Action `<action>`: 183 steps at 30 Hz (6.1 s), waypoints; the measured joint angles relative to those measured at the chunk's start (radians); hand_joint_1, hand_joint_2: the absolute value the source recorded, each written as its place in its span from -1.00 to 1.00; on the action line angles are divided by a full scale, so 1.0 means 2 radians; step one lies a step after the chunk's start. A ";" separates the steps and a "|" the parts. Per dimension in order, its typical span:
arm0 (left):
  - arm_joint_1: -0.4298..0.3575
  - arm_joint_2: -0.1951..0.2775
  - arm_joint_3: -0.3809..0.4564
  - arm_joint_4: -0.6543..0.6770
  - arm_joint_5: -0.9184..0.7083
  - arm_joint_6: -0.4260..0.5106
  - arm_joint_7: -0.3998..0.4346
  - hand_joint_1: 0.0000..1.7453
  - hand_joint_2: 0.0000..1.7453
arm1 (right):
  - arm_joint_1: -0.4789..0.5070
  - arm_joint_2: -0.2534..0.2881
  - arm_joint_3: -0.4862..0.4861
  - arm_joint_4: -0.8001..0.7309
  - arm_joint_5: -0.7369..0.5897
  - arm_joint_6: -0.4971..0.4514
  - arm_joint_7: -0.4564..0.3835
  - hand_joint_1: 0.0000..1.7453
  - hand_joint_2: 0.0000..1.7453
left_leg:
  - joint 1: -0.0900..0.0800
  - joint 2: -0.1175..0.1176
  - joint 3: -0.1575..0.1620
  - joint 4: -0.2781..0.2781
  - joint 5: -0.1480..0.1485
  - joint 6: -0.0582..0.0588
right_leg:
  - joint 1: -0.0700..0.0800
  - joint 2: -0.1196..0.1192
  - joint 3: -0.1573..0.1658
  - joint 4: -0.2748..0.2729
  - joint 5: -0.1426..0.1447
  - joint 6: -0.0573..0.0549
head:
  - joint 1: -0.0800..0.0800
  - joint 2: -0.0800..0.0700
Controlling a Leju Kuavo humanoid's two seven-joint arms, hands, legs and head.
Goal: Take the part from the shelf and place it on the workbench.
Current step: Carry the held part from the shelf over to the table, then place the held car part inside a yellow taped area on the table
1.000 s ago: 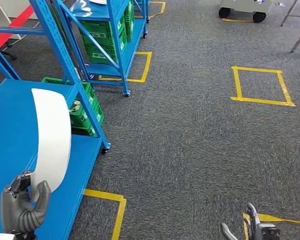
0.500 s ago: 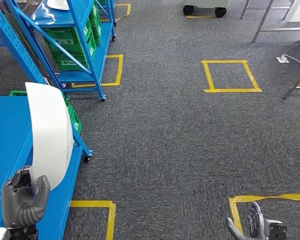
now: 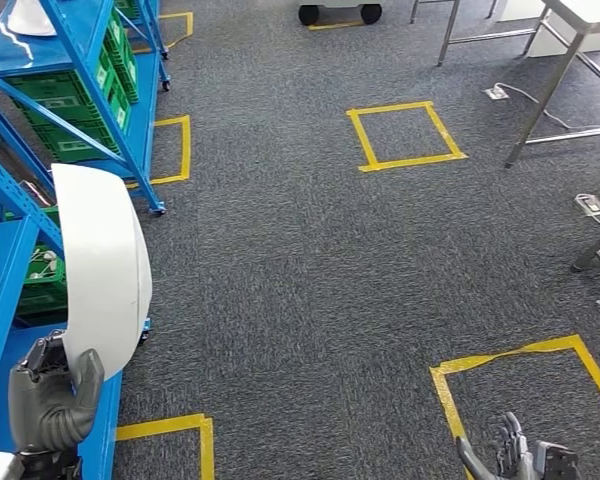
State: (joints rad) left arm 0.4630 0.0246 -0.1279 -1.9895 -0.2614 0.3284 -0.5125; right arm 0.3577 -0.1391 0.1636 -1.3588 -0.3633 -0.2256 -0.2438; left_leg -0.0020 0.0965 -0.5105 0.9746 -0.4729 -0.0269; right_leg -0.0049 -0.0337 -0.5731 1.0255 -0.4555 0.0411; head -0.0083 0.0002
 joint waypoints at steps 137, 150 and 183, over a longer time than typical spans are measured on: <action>0.018 0.025 -0.016 0.009 -0.012 -0.012 -0.001 1.00 1.00 | 0.014 -0.020 0.059 -0.063 0.002 -0.066 0.018 -1.00 1.00 | 0.010 -0.056 -0.098 0.065 -0.030 -0.018 | -0.010 0.073 0.135 -0.062 -0.068 -0.010 | -0.008 0.000; 0.016 0.025 -0.018 0.008 -0.013 -0.011 0.000 1.00 1.00 | 0.009 -0.021 0.063 -0.062 0.000 -0.067 0.016 -1.00 1.00 | 0.008 -0.030 0.015 0.013 -0.028 0.015 | 0.001 0.018 -0.033 0.115 -0.159 0.005 | -0.002 0.000; -0.001 0.012 -0.019 0.017 -0.092 0.024 0.056 1.00 1.00 | 0.003 -0.022 0.074 -0.057 0.019 -0.092 0.020 -1.00 1.00 | 0.002 -0.055 -0.053 0.025 0.022 0.021 | 0.002 0.019 0.001 0.040 -0.041 0.015 | -0.003 0.000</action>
State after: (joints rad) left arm 0.4611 0.0483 -0.1652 -1.9552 -0.4447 0.3774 -0.4014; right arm 0.3627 -0.1827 0.3118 -1.4734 -0.3260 -0.4087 -0.2039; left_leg 0.0014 -0.0126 -0.6158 1.0254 -0.4298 0.0150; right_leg -0.0002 0.0044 -0.5703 1.1058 -0.5377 0.0706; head -0.0148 0.0000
